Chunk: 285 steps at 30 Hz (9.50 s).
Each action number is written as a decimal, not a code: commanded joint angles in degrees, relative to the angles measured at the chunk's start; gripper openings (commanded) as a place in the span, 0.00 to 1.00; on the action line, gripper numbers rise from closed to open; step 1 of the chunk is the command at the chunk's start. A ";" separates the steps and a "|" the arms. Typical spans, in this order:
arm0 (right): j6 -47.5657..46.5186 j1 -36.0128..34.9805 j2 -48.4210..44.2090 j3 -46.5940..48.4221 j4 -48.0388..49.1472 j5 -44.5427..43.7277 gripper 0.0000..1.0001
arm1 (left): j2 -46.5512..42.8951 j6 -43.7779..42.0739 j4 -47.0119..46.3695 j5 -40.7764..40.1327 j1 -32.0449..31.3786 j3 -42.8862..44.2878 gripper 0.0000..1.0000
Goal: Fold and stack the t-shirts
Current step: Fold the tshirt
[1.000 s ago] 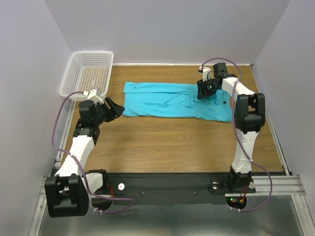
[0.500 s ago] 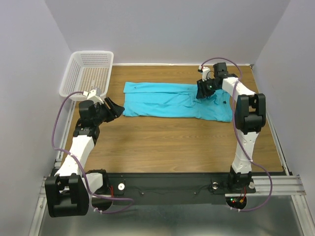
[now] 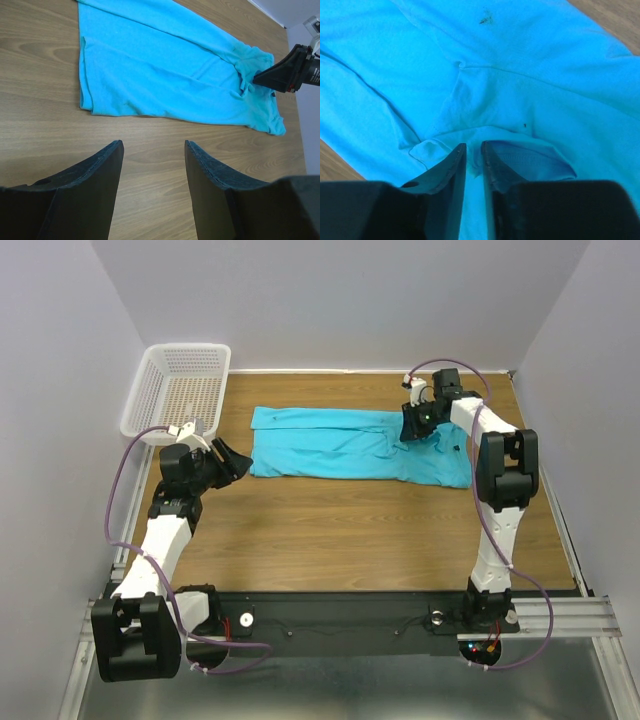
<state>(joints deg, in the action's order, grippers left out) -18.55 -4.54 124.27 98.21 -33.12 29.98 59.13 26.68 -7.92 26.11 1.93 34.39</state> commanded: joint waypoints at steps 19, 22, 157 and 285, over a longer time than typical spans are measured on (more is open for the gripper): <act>13.89 -0.30 9.85 19.91 -0.45 0.26 0.32 | -1.39 -1.72 -0.25 0.61 0.70 0.59 0.63; 11.70 -0.21 7.23 19.48 -0.54 -2.72 0.39 | -1.48 -1.72 -0.25 0.52 0.70 0.68 0.63; -0.52 22.55 -29.00 -35.28 1.57 1.31 0.43 | 35.88 -0.13 -1.39 -15.92 -8.70 14.48 0.00; 9.49 20.09 15.65 25.54 -3.00 7.12 0.47 | 50.73 -9.89 2.91 -13.01 -6.24 39.61 0.62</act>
<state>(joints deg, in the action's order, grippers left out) -10.02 16.45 139.15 123.22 -36.86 38.68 109.27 18.28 -5.98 13.69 -4.08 70.67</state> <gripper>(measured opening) 0.475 0.624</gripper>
